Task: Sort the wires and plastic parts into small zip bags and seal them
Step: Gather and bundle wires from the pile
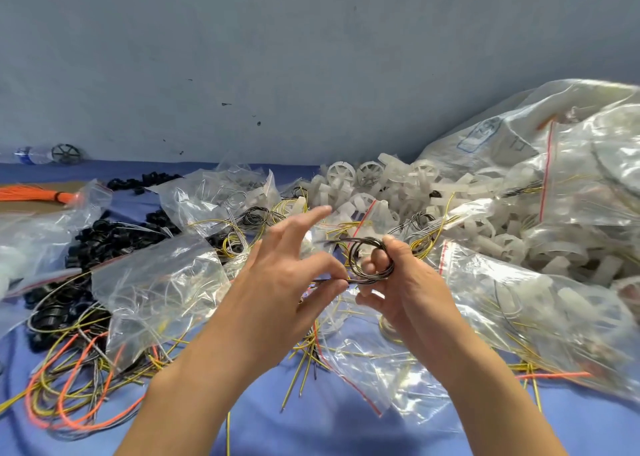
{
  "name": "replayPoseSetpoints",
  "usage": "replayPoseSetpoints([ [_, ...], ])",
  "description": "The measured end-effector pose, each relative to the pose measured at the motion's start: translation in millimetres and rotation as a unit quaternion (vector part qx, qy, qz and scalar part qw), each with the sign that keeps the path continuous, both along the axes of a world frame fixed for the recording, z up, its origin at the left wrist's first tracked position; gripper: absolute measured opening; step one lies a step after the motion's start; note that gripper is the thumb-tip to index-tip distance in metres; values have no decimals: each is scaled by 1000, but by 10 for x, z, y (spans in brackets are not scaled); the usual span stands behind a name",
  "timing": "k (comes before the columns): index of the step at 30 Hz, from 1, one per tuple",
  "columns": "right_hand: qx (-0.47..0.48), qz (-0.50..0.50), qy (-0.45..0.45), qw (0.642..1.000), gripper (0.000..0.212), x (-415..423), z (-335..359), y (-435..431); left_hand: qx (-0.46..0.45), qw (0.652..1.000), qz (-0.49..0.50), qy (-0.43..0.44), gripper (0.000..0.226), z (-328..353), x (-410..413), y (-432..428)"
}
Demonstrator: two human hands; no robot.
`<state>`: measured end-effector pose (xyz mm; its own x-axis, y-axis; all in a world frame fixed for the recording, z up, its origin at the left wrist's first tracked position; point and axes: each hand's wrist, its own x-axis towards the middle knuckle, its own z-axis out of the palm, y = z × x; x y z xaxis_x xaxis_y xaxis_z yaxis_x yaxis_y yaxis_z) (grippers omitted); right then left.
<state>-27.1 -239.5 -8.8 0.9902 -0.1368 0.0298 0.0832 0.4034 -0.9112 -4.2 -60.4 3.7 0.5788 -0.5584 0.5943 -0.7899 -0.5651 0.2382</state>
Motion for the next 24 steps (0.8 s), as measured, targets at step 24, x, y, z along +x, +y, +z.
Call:
replayPoseSetpoints([
  [24,-646,-88,-144,744,19,-245,-182,-66,114,925,20,361,19,-193,-103,558],
])
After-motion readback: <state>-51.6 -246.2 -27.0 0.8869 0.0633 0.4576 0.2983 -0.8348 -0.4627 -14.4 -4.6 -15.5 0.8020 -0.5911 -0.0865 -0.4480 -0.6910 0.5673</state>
